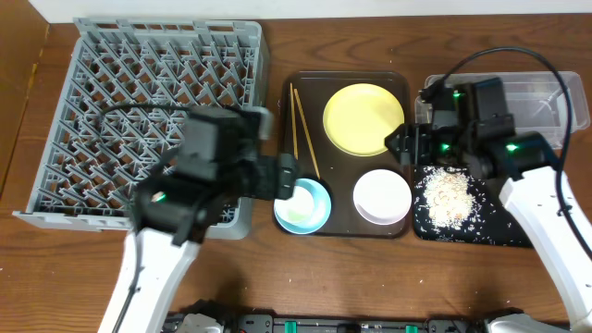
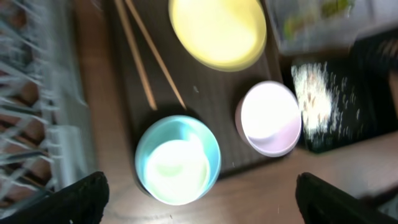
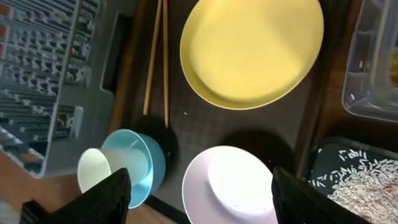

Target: Sort waste into correct bins and load items into the dishwasher

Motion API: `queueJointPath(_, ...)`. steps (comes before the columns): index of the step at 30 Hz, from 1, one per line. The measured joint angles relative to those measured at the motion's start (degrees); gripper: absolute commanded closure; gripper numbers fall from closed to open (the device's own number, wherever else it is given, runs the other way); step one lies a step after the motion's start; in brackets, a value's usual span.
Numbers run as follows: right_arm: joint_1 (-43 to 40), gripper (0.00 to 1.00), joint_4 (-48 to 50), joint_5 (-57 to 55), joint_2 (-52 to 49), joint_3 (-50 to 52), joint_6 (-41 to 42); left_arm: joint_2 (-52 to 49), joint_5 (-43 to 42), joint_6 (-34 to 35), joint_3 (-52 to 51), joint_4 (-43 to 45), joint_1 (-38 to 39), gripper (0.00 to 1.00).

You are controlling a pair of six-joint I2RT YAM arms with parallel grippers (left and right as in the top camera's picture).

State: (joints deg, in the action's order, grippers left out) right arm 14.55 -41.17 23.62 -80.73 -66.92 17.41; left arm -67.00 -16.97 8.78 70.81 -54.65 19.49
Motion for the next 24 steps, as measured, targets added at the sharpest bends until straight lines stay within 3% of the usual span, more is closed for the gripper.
queueJointPath(4, -0.7, 0.37, -0.7, 2.3, 0.0, 0.0, -0.1, -6.3, 0.9, 0.1, 0.0, 0.5, 5.0, 0.02)
queueJointPath(9, 0.4, 0.40, -2.2, 6.6, 0.0, 0.0, -1.9, -7.8, 1.6, 1.5, 0.0, 0.9, 3.2, 0.02)
queueJointPath(16, 13.7, 0.39, 0.7, 6.5, -2.3, 0.0, -4.0, 1.3, 2.4, 5.6, 0.6, 1.9, -9.9, 0.02)
queueJointPath(24, 28.6, 0.38, 8.2, -7.3, -12.9, 0.0, -2.7, 11.2, 2.3, 7.4, 1.5, -12.2, -20.7, 0.02)
